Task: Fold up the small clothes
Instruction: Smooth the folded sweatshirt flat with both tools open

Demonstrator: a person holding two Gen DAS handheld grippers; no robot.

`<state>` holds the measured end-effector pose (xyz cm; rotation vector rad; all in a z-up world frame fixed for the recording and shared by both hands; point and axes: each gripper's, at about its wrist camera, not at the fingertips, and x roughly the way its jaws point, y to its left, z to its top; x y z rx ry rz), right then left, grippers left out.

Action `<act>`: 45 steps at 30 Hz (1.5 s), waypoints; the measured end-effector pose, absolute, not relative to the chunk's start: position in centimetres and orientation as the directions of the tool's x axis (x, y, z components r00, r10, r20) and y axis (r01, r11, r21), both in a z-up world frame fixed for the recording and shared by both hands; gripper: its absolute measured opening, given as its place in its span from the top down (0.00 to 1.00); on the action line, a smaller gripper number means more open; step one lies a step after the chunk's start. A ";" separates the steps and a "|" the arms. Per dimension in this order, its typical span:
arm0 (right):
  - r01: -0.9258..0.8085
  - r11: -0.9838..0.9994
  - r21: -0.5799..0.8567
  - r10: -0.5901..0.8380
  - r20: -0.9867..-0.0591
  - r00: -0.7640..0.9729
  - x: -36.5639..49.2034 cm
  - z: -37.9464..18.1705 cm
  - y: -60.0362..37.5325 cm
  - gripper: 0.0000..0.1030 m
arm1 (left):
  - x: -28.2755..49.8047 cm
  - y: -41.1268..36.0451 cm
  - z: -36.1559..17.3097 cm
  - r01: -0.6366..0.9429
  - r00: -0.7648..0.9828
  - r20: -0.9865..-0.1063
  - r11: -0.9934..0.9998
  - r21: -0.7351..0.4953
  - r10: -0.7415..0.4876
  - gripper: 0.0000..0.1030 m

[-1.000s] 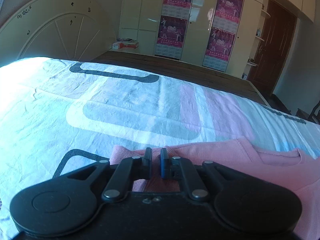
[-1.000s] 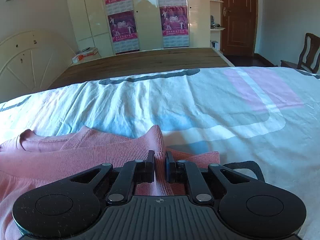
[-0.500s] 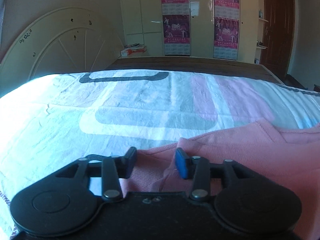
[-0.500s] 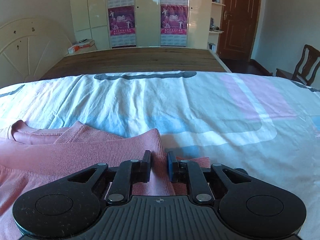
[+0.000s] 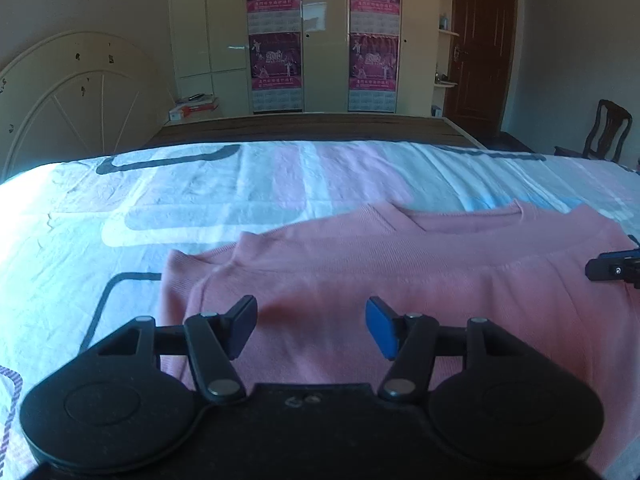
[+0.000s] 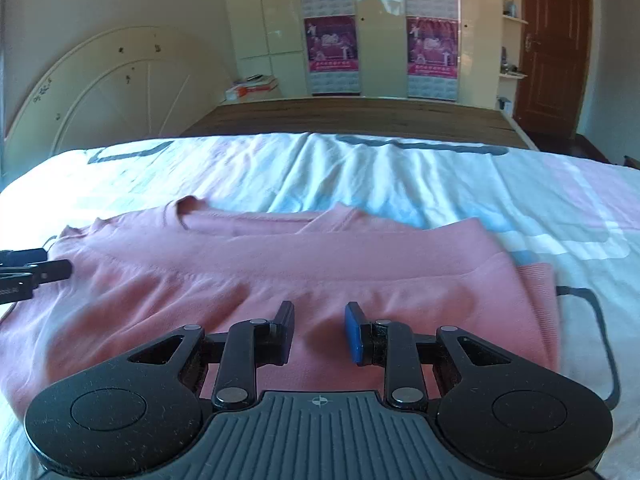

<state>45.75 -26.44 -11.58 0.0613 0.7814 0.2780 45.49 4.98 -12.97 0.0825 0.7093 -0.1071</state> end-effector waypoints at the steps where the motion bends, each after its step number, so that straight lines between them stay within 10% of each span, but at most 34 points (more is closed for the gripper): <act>1: -0.238 0.960 0.151 0.274 -0.690 0.670 45.4 -11.8 -25.8 0.73 | 45.4 4.5 -13.8 0.126 0.739 -0.672 0.990 0.062 -0.052 0.43; 5: -0.252 0.966 0.059 0.217 -0.717 0.662 44.4 -13.5 -25.7 0.72 | 45.2 6.5 -15.7 0.063 0.714 -0.700 0.997 0.049 -0.011 0.40; 8: -0.176 0.981 0.075 0.176 -0.712 0.680 43.5 -13.9 -28.5 0.46 | 45.2 7.8 -15.6 0.030 0.708 -0.706 0.999 0.023 -0.005 0.40; 45: 0.014 1.000 0.001 -0.008 -0.763 0.646 33.9 -13.0 -30.0 0.46 | 37.9 7.1 -13.0 0.031 0.683 -0.730 0.996 0.082 0.039 0.38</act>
